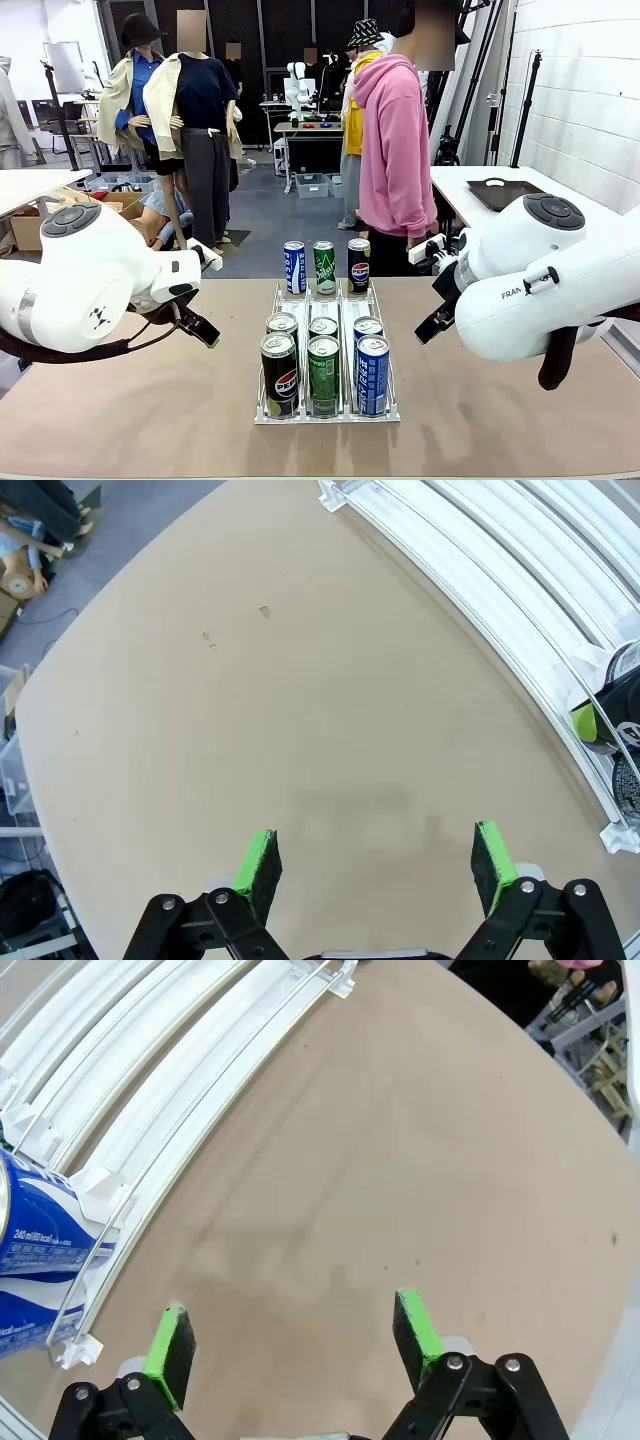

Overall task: Retrieve and hand over the desired beverage to the person.
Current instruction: Pick up a can of the same type that the person held from the Automatic Can Dispenser.

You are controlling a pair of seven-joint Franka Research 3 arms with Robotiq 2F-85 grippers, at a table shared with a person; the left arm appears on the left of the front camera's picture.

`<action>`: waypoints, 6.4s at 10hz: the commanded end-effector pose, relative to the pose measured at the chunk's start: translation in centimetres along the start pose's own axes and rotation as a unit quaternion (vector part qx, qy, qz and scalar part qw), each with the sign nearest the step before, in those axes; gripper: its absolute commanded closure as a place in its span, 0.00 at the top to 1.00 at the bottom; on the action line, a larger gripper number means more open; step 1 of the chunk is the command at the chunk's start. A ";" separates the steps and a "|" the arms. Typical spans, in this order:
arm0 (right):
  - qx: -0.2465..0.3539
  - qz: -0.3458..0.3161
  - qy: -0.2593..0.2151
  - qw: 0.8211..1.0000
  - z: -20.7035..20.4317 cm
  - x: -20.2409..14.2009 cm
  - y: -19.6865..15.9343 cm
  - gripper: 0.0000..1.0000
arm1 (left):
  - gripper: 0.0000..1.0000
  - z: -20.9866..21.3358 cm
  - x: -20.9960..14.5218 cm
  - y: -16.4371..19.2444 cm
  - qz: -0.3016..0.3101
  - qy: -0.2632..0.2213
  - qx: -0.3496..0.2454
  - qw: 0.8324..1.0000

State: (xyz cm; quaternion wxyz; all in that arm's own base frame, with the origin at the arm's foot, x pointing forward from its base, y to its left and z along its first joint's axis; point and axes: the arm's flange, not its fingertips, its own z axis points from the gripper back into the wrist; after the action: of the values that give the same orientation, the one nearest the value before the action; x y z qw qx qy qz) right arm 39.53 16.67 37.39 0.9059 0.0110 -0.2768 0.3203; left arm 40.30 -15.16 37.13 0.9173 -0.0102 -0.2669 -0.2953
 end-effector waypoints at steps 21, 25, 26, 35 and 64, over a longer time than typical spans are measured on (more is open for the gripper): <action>0.295 -0.121 -0.056 0.946 17.9 -2.1 -15.8 1.00 | 1.00 14.7 -2.0 17.4 0.196 -0.047 -0.304 0.931; 0.344 -0.206 -0.171 0.900 19.0 -9.7 -21.7 1.00 | 1.00 16.2 -8.9 24.3 0.283 -0.127 -0.313 0.898; 0.349 -0.222 -0.183 0.892 19.1 -11.6 -22.7 1.00 | 1.00 16.5 -10.4 25.8 0.299 -0.139 -0.316 0.890; 0.354 -0.278 -0.224 0.864 19.7 -17.8 -25.8 1.00 | 1.00 16.0 -15.1 29.5 0.345 -0.168 -0.323 0.865; 0.354 -0.278 -0.224 0.864 19.7 -17.8 -25.8 1.00 | 1.00 16.0 -15.1 29.5 0.345 -0.168 -0.323 0.865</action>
State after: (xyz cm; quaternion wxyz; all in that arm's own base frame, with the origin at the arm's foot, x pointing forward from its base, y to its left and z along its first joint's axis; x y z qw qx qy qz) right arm 33.42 -17.84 49.06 0.8095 0.4748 -0.3244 0.1186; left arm 38.58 19.99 47.47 0.8500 -0.4432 -0.2838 -0.0235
